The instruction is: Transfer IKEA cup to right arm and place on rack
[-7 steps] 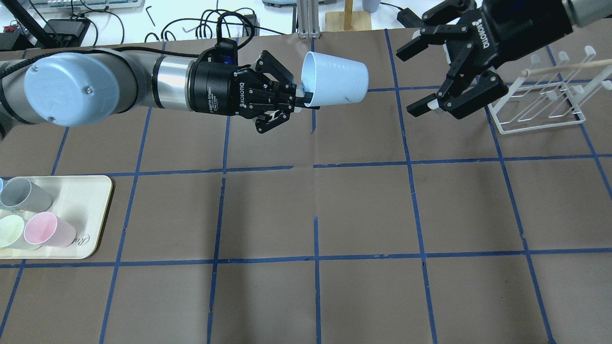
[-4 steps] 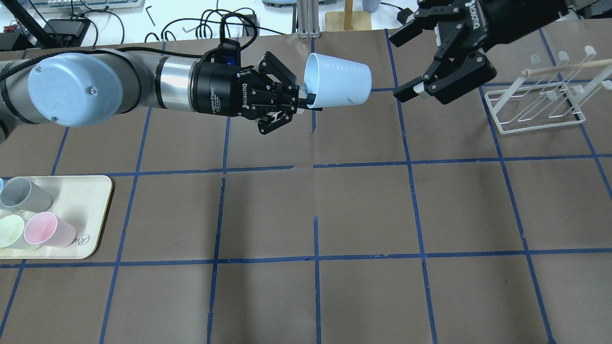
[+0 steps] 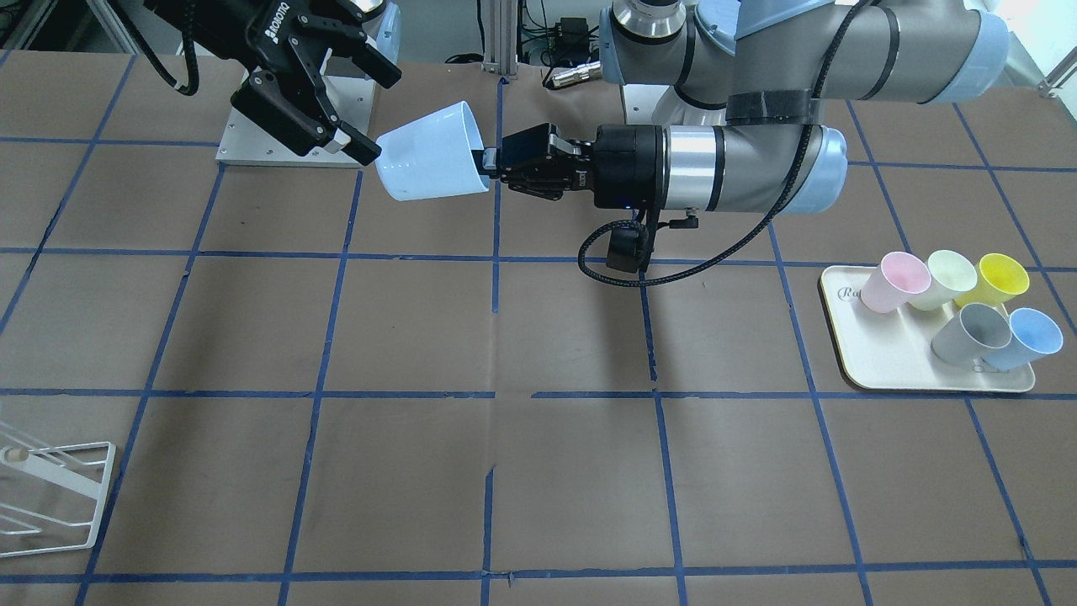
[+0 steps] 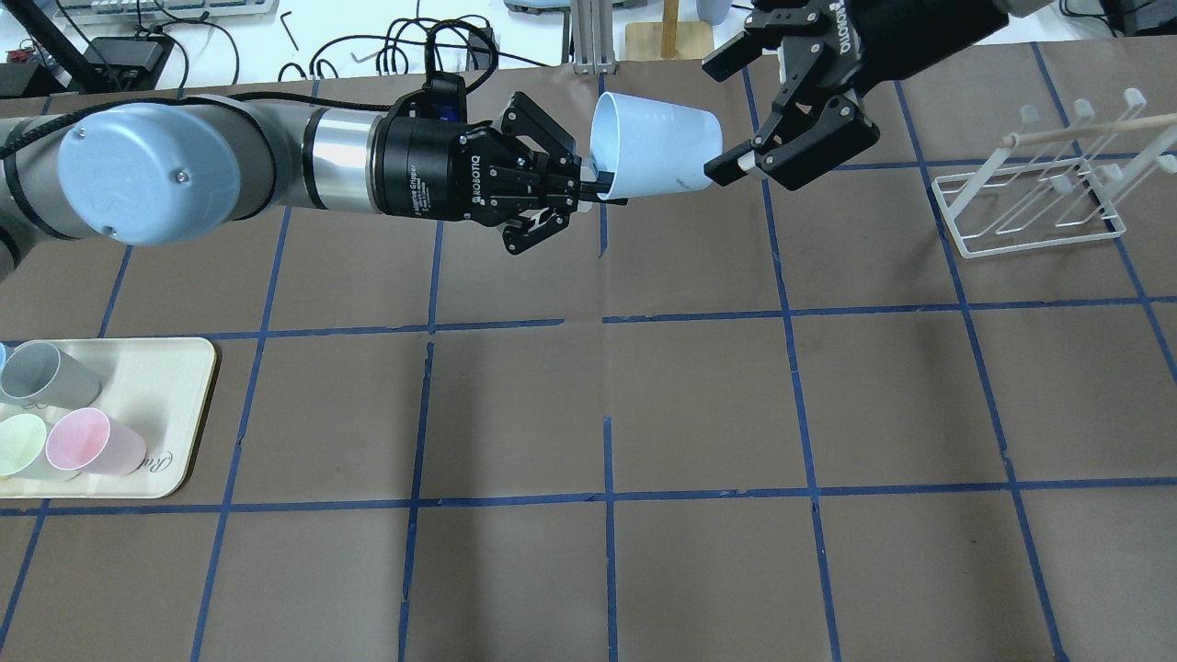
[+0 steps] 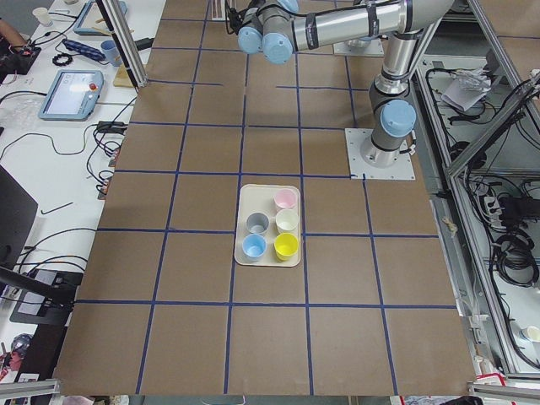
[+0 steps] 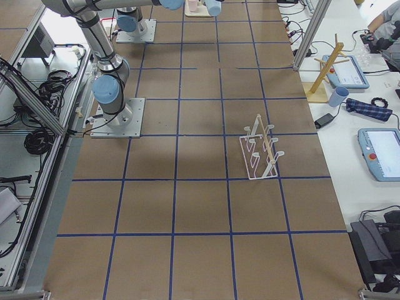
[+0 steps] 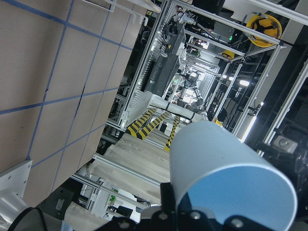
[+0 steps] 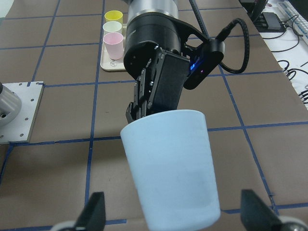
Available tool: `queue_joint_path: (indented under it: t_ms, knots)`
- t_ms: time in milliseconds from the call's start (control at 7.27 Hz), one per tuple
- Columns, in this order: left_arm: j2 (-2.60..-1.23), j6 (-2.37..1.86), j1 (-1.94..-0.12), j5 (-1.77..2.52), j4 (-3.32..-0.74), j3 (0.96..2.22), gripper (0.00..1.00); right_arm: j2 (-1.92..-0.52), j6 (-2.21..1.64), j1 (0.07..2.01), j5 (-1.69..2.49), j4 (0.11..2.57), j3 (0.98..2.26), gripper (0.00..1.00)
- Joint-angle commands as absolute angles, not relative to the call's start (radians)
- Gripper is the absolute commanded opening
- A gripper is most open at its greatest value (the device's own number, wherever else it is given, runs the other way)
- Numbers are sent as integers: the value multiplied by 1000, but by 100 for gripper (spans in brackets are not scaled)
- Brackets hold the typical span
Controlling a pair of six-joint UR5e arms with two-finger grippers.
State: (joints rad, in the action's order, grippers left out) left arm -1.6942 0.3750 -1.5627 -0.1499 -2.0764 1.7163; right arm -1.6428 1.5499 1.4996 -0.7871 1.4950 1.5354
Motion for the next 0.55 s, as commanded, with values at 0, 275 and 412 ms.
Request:
queue_joint_path:
  t_ms: [0, 275, 412]
  knots:
    - [-1687, 362, -1563, -144, -2077, 1715, 0, -1631, 1526, 1502, -785, 1519, 1554, 100]
    - [-1684, 361, -1566, -143, -2077, 1715, 0, -1612, 1535, 1503, -781, 1519, 1554, 100]
    - [-1684, 359, -1577, -141, -2075, 1715, 0, -1611, 1537, 1514, -779, 1520, 1554, 100]
